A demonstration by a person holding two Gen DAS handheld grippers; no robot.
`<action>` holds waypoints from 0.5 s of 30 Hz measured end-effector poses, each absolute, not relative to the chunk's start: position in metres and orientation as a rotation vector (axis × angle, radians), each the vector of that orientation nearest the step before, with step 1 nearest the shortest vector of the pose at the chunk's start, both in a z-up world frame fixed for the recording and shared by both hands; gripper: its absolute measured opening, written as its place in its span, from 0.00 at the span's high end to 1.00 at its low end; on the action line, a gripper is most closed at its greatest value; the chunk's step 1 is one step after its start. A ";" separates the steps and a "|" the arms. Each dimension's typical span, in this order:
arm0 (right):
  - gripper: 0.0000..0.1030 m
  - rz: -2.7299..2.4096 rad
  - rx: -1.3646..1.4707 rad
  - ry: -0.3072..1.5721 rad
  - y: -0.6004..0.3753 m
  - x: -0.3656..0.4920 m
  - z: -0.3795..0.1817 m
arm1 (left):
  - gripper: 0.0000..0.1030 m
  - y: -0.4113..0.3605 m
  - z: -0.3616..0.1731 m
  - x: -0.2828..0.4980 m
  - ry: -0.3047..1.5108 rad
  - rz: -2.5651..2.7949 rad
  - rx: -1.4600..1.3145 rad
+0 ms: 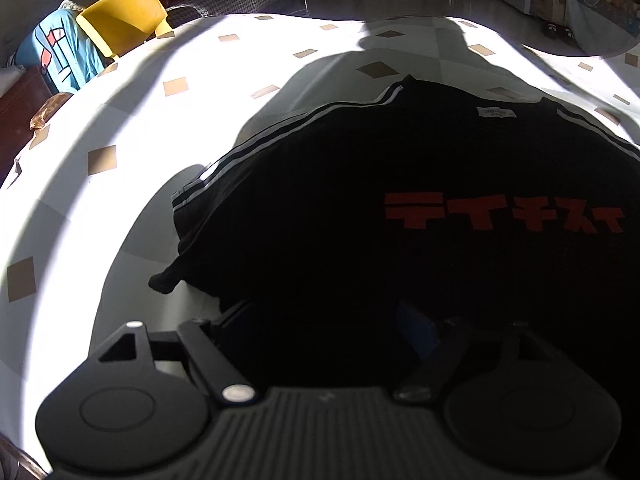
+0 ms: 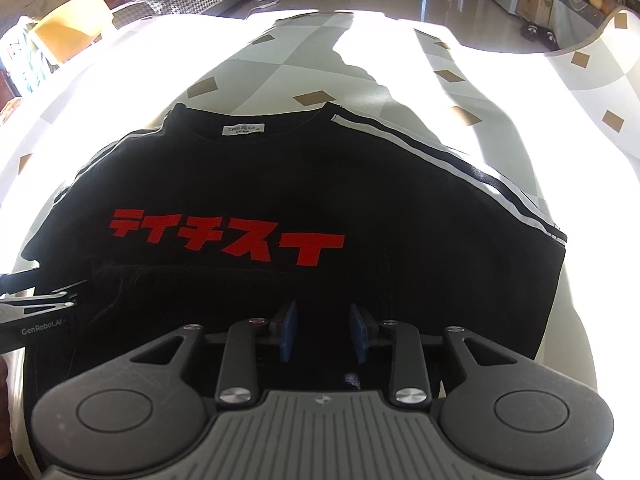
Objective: Fold clothes
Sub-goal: 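Smooth the shirt body flat with both grippers near the collar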
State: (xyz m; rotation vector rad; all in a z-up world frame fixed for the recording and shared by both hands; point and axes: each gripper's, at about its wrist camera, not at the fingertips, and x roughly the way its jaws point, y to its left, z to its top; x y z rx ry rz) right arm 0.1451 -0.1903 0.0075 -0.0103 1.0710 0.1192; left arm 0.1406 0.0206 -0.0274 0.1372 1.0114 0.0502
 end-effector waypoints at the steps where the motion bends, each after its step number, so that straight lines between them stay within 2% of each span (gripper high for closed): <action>1: 0.72 0.131 -0.018 1.074 -0.187 0.142 0.007 | 0.20 0.022 -0.028 0.141 1.014 0.050 0.135; 4: 0.72 0.165 -0.056 1.093 -0.176 0.133 0.000 | 0.12 0.026 -0.030 0.143 1.023 0.060 0.116; 6: 0.73 0.181 -0.094 1.107 -0.169 0.127 -0.006 | 0.09 0.030 -0.031 0.144 1.027 0.063 0.102; 7: 0.76 0.183 -0.113 1.112 -0.166 0.125 -0.010 | 0.09 0.031 -0.031 0.144 1.027 0.061 0.095; 11: 0.79 0.186 -0.183 1.081 -0.159 0.115 -0.015 | 0.10 0.030 -0.032 0.143 1.009 0.051 0.106; 15: 0.85 0.175 -0.182 1.079 -0.160 0.112 -0.016 | 0.20 0.031 -0.031 0.142 1.002 0.027 0.091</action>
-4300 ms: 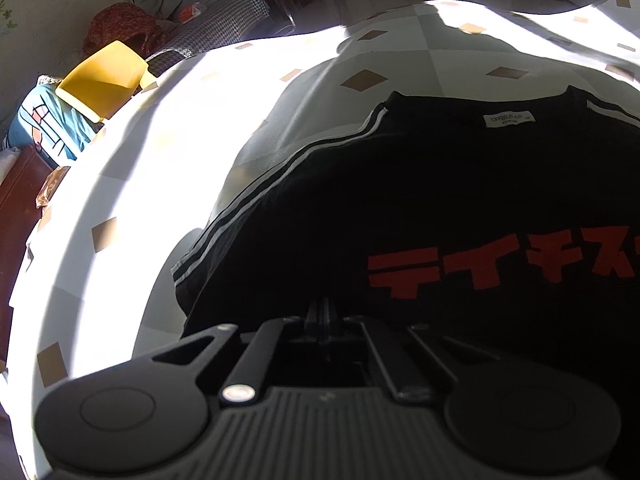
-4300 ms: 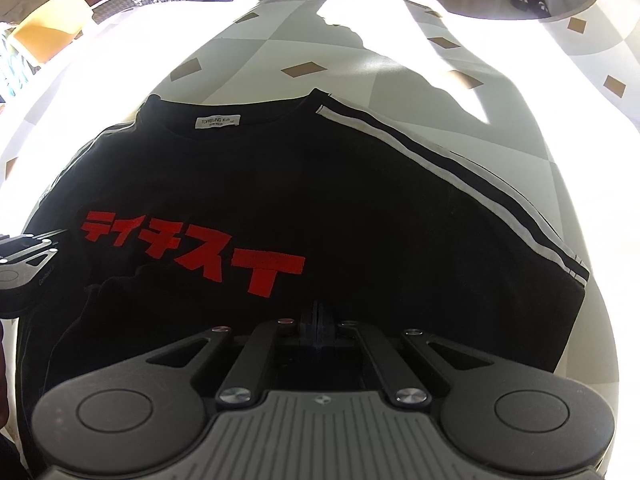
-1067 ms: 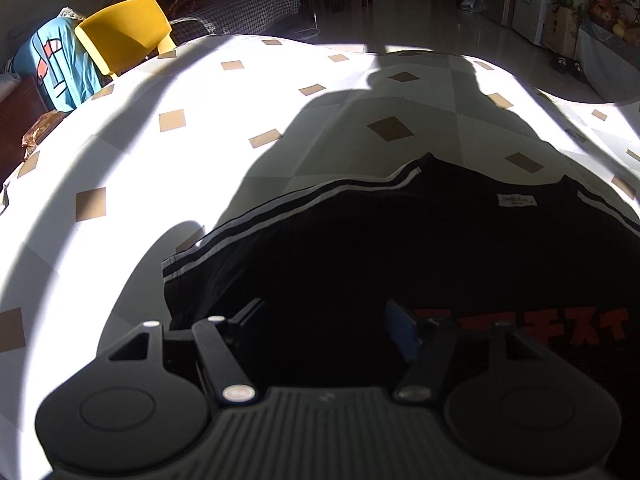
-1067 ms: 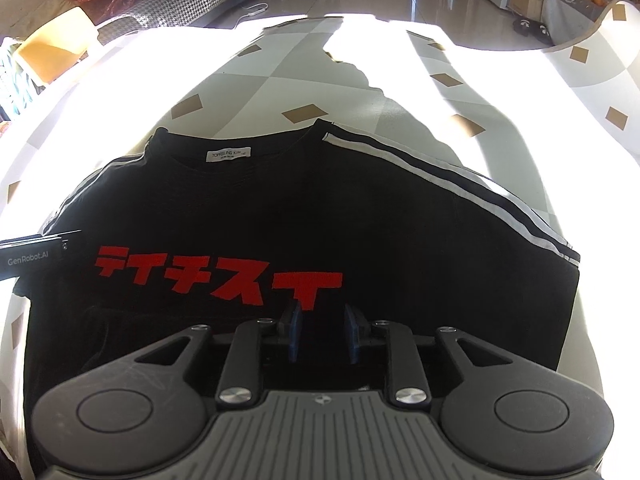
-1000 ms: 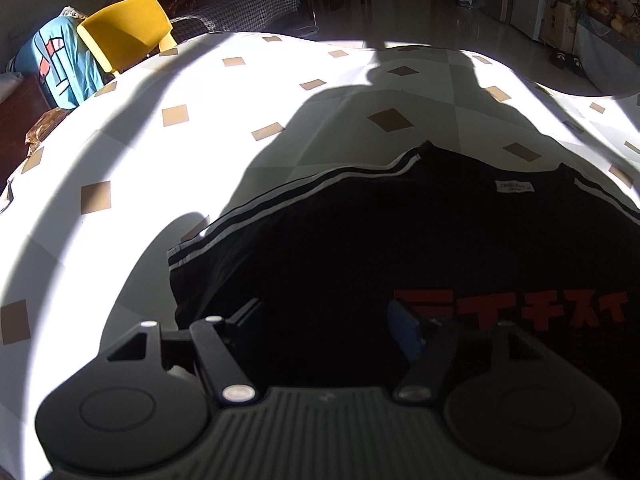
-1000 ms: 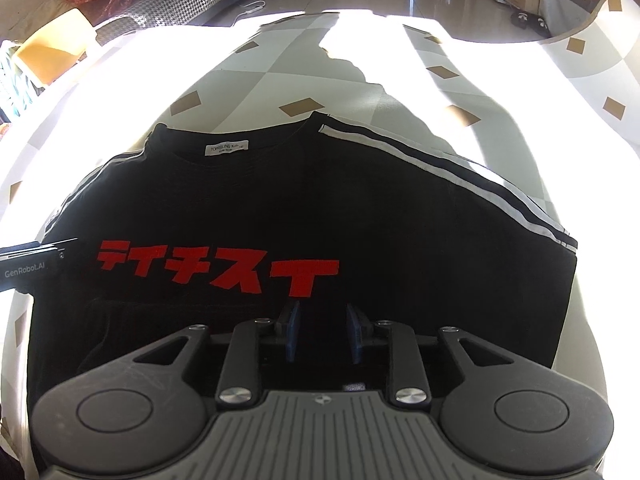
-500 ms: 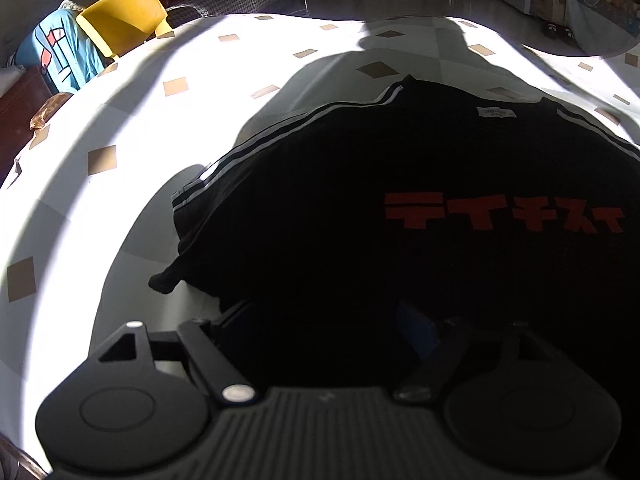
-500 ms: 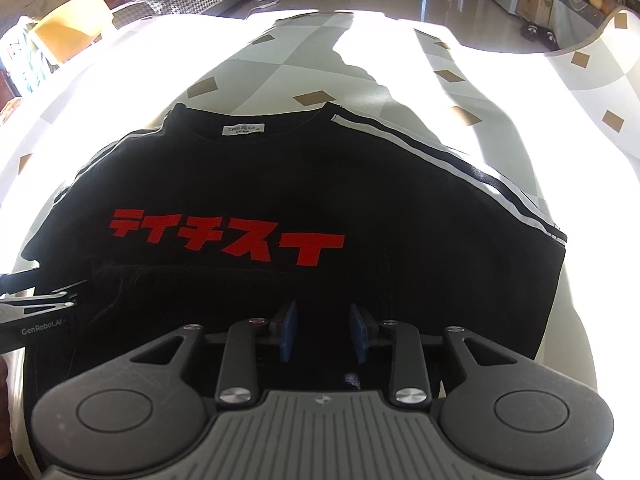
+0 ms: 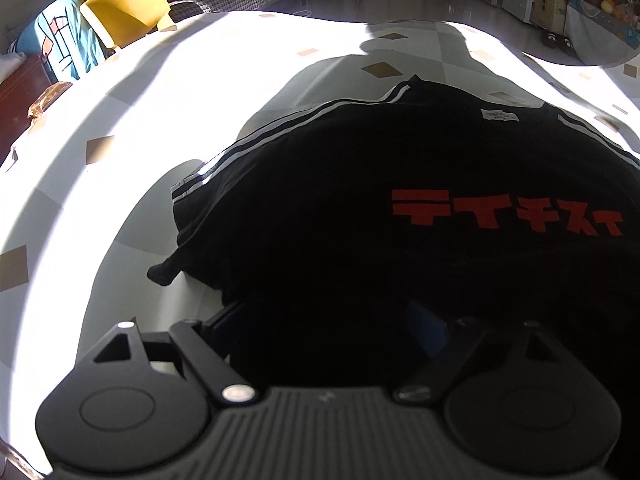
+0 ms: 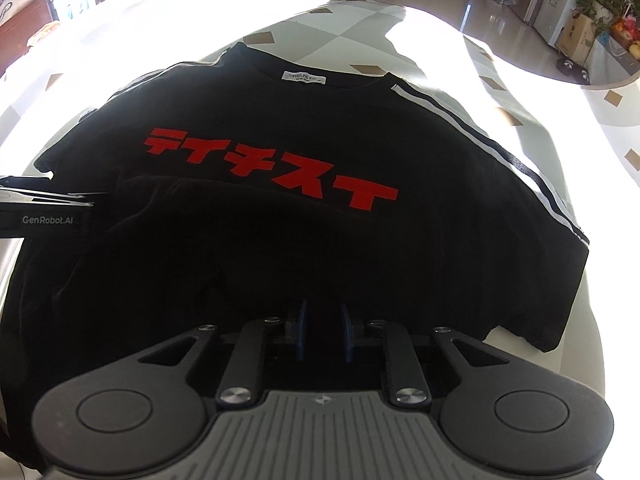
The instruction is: Fold clothes
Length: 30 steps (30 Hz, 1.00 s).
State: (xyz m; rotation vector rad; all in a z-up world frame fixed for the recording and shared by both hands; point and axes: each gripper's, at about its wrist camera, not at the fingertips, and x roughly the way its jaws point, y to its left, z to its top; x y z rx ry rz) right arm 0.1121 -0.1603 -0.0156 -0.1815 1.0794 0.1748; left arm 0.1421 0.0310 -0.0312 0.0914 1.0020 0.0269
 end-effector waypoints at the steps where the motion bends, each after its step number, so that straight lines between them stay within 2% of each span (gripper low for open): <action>1: 0.85 0.171 -0.181 1.080 -0.160 0.111 -0.016 | 0.23 0.031 -0.031 0.141 1.000 0.021 0.090; 7: 0.85 0.155 -0.189 1.087 -0.159 0.100 -0.015 | 0.35 0.029 -0.030 0.136 0.979 -0.009 0.117; 10: 0.85 0.145 -0.186 1.089 -0.158 0.093 -0.014 | 0.35 0.032 -0.030 0.137 0.981 -0.009 0.111; 15: 0.85 0.146 -0.197 1.095 -0.153 0.083 -0.012 | 0.30 0.030 -0.031 0.137 0.978 0.004 0.129; 21: 0.85 0.152 -0.153 1.112 -0.159 0.085 -0.007 | 0.31 0.031 -0.026 0.133 0.986 0.038 0.126; 30: 0.75 0.119 -0.037 1.037 -0.179 0.098 0.013 | 0.17 0.013 0.000 0.097 0.921 -0.063 0.142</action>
